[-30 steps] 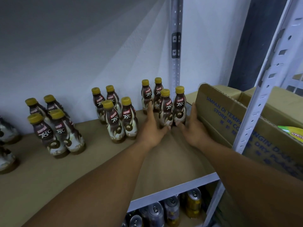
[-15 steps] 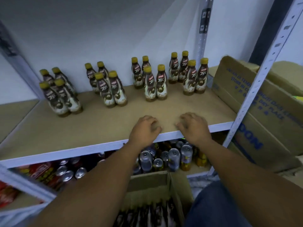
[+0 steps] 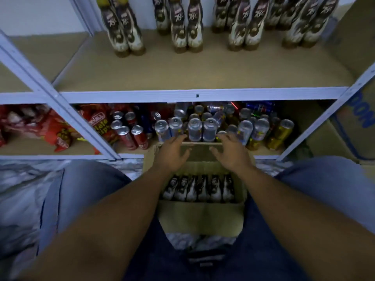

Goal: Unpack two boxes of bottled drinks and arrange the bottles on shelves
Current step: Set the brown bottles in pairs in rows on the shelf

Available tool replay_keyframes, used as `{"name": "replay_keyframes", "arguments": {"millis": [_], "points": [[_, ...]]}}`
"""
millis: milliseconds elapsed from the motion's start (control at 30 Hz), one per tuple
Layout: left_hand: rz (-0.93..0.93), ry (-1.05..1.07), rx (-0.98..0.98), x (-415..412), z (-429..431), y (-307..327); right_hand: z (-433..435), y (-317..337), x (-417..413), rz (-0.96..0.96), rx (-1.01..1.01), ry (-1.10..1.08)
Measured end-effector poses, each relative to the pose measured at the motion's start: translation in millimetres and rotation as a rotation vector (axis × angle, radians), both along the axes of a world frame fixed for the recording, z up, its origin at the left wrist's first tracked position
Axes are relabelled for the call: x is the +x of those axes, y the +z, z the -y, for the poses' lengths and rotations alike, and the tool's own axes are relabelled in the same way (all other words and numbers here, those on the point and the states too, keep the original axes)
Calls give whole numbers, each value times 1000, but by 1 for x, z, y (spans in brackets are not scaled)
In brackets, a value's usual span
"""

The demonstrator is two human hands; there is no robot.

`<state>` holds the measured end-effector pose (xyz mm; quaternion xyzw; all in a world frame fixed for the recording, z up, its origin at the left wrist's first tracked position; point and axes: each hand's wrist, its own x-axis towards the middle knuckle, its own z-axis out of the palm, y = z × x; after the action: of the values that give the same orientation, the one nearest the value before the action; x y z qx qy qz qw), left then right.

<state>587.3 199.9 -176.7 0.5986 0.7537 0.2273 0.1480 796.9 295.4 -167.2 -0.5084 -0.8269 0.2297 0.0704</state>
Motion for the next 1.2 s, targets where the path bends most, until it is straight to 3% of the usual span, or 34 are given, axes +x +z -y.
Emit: {"name": "replay_keyframes", "arguments": {"millis": [167,333,767,1200], "points": [[383,96,-338,-8,28,-57,35,-64,-1,-12,-395,-60],[465,127,-490,-17,47,-110,41,-112,-2,5,-582,-154],[619,353,-546,-42,1,-194,-16,-196,-19,-55,-728,-299],[731,353,-590,-45,-26,-231,-43,-240,-25,-121,-807,-352]]}}
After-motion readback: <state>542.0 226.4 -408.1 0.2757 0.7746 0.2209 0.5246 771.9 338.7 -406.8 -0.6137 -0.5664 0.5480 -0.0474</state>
